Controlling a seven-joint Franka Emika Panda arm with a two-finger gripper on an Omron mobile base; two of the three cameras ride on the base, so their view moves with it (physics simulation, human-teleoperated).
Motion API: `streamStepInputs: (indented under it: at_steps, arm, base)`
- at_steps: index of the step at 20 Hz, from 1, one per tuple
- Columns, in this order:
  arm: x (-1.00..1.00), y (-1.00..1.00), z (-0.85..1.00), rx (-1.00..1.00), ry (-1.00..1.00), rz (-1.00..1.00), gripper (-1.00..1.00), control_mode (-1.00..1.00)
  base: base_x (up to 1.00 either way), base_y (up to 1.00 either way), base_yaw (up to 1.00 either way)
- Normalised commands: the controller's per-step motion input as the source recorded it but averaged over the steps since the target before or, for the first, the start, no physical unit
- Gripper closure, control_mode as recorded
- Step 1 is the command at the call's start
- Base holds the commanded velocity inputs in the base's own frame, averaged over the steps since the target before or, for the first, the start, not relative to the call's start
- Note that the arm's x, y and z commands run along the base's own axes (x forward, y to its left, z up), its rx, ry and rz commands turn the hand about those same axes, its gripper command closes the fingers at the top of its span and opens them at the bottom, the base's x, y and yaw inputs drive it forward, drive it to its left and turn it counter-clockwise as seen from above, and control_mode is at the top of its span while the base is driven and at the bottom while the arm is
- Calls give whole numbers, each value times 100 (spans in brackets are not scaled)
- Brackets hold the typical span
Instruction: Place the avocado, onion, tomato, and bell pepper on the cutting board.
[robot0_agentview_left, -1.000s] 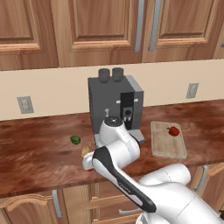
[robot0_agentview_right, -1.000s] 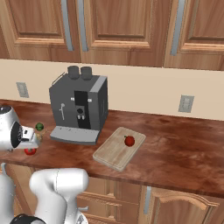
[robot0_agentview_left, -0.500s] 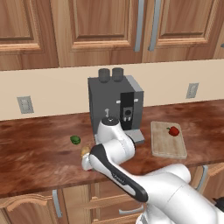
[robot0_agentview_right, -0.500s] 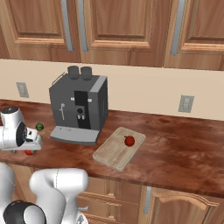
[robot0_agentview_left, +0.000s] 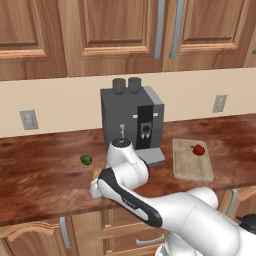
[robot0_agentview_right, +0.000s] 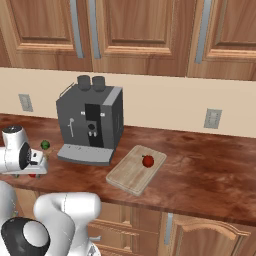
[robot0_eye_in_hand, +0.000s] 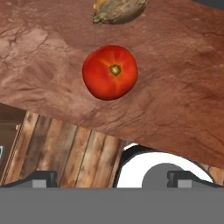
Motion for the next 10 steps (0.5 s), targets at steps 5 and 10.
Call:
streamStepInputs:
  at_steps: [5, 10]
  arm:
    - [6, 9, -17, 0, 1, 0, -100, -100]
    - [5, 0, -9, 0, 1, 0, -100, -100]
  base:
    - [0, 0, 0]
    - [0, 0, 0]
